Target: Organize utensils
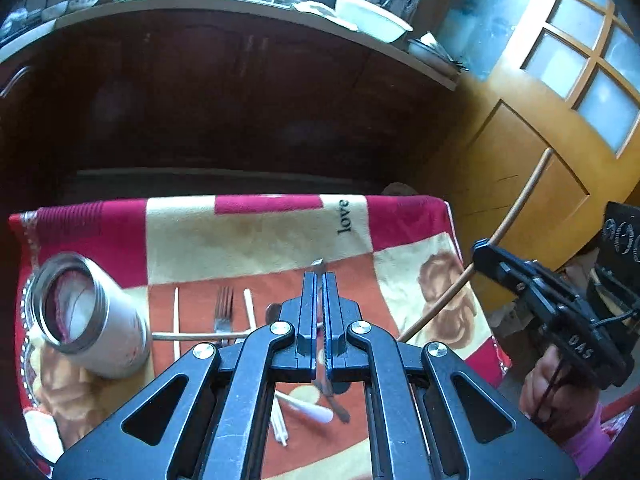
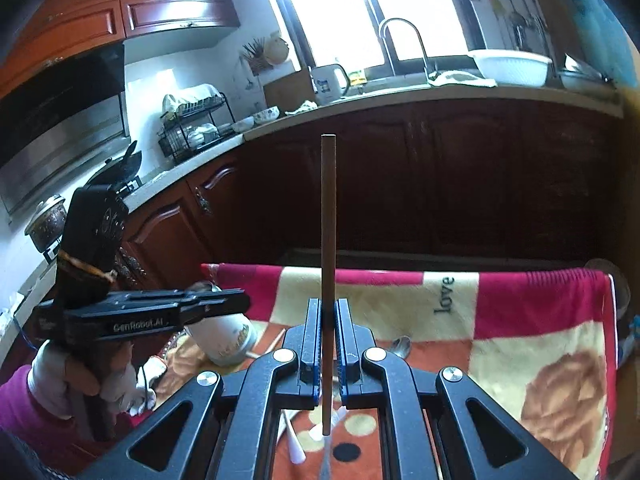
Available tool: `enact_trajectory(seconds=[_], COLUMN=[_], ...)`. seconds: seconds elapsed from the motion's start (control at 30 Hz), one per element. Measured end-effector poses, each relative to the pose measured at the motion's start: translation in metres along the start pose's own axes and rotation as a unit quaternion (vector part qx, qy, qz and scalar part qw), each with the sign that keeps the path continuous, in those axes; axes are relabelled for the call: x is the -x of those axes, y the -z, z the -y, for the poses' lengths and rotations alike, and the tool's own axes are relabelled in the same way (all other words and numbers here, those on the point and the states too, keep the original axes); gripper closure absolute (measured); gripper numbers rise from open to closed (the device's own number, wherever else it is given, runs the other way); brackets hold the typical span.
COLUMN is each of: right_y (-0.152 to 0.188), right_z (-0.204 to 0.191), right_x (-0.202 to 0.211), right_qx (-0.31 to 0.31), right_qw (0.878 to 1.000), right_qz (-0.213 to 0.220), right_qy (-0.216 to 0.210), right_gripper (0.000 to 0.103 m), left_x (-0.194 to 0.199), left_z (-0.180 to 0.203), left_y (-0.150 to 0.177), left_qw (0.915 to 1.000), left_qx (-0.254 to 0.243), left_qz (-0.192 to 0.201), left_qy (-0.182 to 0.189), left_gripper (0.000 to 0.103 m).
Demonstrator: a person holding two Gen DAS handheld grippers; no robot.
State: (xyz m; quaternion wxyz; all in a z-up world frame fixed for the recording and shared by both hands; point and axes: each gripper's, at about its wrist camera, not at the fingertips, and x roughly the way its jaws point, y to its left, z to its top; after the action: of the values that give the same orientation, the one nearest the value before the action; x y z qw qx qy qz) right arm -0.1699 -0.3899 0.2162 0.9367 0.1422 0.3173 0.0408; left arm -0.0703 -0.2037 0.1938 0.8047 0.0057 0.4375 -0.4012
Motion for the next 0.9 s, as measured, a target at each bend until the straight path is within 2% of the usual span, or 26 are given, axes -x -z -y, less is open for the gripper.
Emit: enact_trajectory(seconds=[0.17, 0.23, 0.27, 0.3, 0.5, 0.67, 0.9], right_y=[0.012, 0.018, 0.021, 0.024, 0.043, 0.056, 0.064], right_z=[0.004, 0.013, 0.016, 0.021, 0.048, 0.067, 0.085], right_x=[-0.002, -0.004, -0.004, -0.005, -0.01, -0.018, -0.021], right_qx=[0.001, -0.009, -0.013, -0.018, -0.054, -0.077, -0.099], right_qw=[1.0, 0.999, 0.999, 0.999, 0.997, 0.995, 0.992], right_qz=[-0.018, -0.029, -0.032, -0.035, -0.055, -0.068, -0.074], right_qy=[0.012, 0.015, 0.016, 0.017, 0.017, 0.017, 0.013], right_gripper=[0.097, 0.097, 0.097, 0.097, 0.097, 0.097, 0.097], left_x=[-0.036, -0.05, -0.061, -0.07, -0.119, -0.167, -0.225], left_z=[0.002, 0.0, -0.002, -0.004, -0.004, 0.022, 0.035], left_y=[0.014, 0.017, 0.018, 0.02, 0.031, 0.031, 0.032], left_qw=[0.9991, 0.9982, 0.9973, 0.9966, 0.9919, 0.988, 0.9765], left_qx=[0.007, 0.013, 0.018, 0.024, 0.04, -0.017, -0.048], left_qz=[-0.042, -0.059, -0.071, -0.078, -0.12, -0.147, -0.191], left_qy=[0.001, 0.0, -0.003, -0.006, -0.015, -0.042, -0.087], left_gripper=[0.1, 0.092, 0.08, 0.072, 0.071, 0.071, 0.071])
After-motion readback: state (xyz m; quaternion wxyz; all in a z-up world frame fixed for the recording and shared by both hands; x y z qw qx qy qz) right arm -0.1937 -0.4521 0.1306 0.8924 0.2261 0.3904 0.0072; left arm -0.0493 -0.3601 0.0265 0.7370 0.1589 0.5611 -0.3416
